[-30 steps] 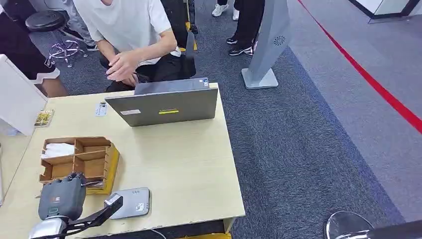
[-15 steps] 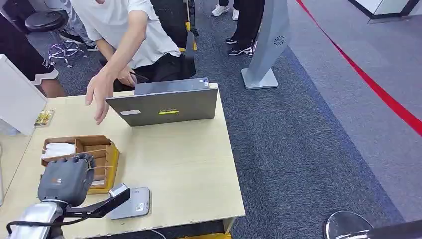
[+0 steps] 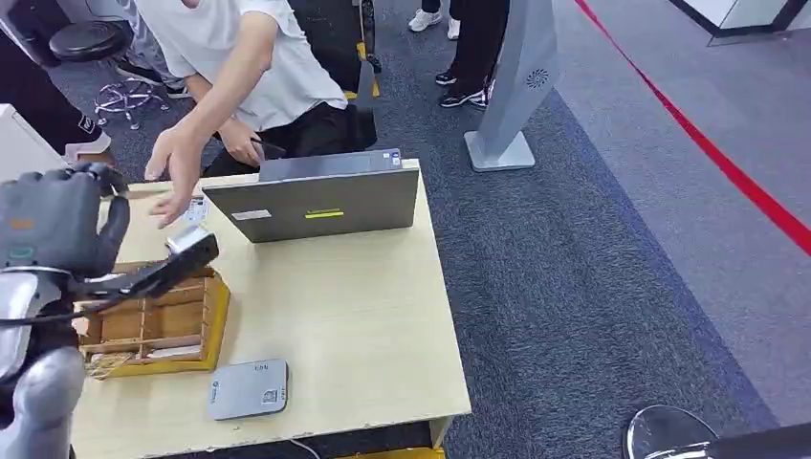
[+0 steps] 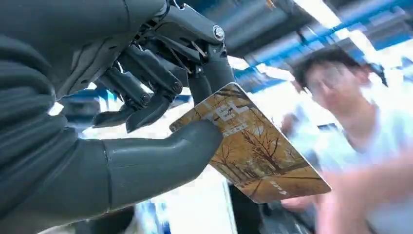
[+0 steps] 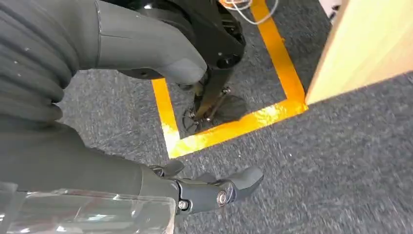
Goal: Pass the card to the sensor for recognition and then transmit it.
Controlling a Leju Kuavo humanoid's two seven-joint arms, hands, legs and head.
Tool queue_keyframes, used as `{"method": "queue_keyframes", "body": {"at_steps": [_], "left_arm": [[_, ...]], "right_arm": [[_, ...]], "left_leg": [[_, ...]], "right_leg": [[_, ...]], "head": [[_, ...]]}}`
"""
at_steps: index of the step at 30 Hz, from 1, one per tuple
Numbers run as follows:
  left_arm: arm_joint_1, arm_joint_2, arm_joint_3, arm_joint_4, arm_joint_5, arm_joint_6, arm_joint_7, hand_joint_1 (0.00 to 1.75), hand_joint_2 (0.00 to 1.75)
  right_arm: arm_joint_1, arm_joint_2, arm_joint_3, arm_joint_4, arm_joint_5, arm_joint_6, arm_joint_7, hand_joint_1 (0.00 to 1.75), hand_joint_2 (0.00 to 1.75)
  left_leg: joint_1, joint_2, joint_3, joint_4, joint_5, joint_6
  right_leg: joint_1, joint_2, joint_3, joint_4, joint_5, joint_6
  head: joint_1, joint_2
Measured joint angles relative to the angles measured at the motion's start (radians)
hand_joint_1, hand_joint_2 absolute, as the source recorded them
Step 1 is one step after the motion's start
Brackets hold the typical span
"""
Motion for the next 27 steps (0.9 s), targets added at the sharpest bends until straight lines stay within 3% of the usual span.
{"method": "queue_keyframes", "body": {"at_steps": [3, 7, 14, 15, 19, 22, 27], "left_arm": [[-0.066, -0.001, 0.007, 0.082, -0.095, 0.079, -0.011, 1.75, 1.75], [-0.117, 0.007, 0.014, 0.214, -0.107, 0.147, 0.013, 1.75, 1.75], [-0.130, 0.011, 0.046, 0.315, -0.108, 0.147, 0.032, 1.75, 1.75], [-0.129, 0.011, 0.050, 0.323, -0.108, 0.146, 0.033, 0.00, 1.75], [-0.127, 0.006, 0.070, 0.337, -0.108, 0.134, 0.026, 0.00, 1.75], [-0.117, -0.010, 0.100, 0.338, -0.108, 0.143, -0.010, 0.00, 1.75], [-0.060, -0.025, 0.134, 0.254, -0.107, 0.169, -0.063, 0.00, 1.75]], "right_arm": [[0.004, 0.000, 0.010, 0.004, 0.019, 0.021, -0.002, 0.00, 1.75], [0.007, 0.000, 0.022, 0.013, 0.018, 0.026, -0.001, 0.00, 1.75], [0.023, 0.000, 0.049, 0.016, -0.004, 0.007, 0.023, 0.00, 1.75], [0.026, 0.000, 0.053, 0.016, -0.006, 0.004, 0.027, 0.00, 1.75], [0.031, 0.000, 0.060, 0.014, -0.017, -0.001, 0.035, 0.00, 1.75], [0.029, 0.000, 0.060, 0.015, -0.014, 0.003, 0.035, 0.00, 1.75], [0.030, 0.000, 0.060, 0.017, -0.014, -0.005, 0.026, 0.00, 1.75]], "left_leg": [[0.000, 0.000, 0.000, 0.000, 0.000, 0.000], [0.000, 0.001, 0.000, 0.000, 0.000, 0.000], [0.000, 0.001, -0.001, 0.000, 0.000, 0.000], [0.000, 0.001, -0.002, 0.000, 0.000, 0.000], [0.000, 0.001, -0.002, 0.000, 0.000, 0.000], [0.000, 0.001, -0.002, 0.000, 0.000, 0.000], [0.000, 0.001, -0.002, 0.000, -0.001, 0.000]], "right_leg": [[0.000, 0.001, 0.000, 0.000, 0.000, 0.000], [0.000, 0.002, -0.001, 0.000, 0.000, 0.000], [0.000, 0.002, -0.001, 0.000, 0.000, 0.000], [0.000, 0.002, -0.002, 0.000, 0.000, 0.000], [0.000, 0.002, -0.002, 0.000, 0.000, 0.000], [0.000, 0.002, -0.002, 0.000, 0.000, 0.000], [0.000, 0.002, -0.002, 0.000, 0.000, 0.000]], "head": [[0.000, 0.000], [0.000, 0.000], [0.000, 0.000], [0.000, 0.000], [0.000, 0.000], [0.001, 0.000], [0.000, 0.000]]}}
